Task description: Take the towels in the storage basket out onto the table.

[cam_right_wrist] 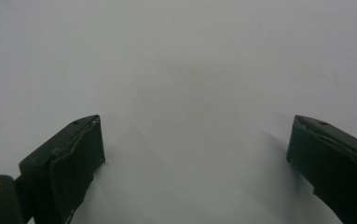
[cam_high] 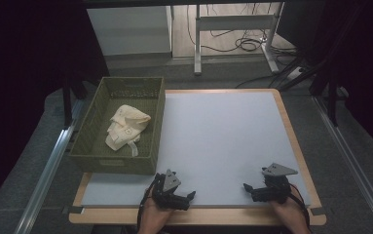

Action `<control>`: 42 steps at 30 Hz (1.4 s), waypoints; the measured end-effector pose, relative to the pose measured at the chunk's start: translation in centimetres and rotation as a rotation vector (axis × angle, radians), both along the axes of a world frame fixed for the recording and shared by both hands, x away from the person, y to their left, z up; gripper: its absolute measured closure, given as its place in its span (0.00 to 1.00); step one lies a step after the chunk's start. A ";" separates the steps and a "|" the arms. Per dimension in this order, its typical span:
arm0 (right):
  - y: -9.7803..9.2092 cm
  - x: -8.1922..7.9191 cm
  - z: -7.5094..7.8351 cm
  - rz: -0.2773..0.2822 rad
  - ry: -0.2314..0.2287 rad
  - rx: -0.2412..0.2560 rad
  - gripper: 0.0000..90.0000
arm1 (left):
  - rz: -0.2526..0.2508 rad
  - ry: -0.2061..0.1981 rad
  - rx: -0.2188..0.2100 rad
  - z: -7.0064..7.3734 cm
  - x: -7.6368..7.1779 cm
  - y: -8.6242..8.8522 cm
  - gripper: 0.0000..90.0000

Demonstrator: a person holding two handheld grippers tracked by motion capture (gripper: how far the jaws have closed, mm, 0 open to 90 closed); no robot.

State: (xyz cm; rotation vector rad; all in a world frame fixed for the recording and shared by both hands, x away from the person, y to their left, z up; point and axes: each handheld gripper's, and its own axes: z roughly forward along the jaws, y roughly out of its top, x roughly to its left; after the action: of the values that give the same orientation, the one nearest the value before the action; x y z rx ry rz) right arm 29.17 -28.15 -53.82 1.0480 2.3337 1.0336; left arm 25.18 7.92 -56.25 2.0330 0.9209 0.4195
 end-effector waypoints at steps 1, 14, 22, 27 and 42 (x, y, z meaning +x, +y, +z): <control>0.0 0.0 0.0 0.002 0.000 -0.001 0.04 | 0.000 -0.001 0.001 0.0 0.0 0.0 0.04; -0.2 0.0 0.0 0.017 -0.001 0.005 0.04 | 0.009 -0.004 0.004 0.0 -0.1 -0.1 0.04; -0.2 0.0 0.0 0.017 -0.001 0.006 0.04 | 0.022 0.001 0.002 0.0 -0.2 -0.2 0.04; -0.2 0.0 0.0 0.018 -0.001 0.006 0.04 | 0.033 0.001 -0.002 0.0 -0.3 -0.3 0.04; -0.3 0.0 0.0 0.020 0.000 0.007 0.04 | -0.024 0.052 -0.012 1.3 0.0 -0.6 0.06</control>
State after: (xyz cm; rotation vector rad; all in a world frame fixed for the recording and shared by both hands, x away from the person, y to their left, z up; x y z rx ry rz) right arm 29.19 -28.41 -53.84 1.0293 2.3463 1.0502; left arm 25.21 7.28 -54.97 2.0506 0.9269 0.3490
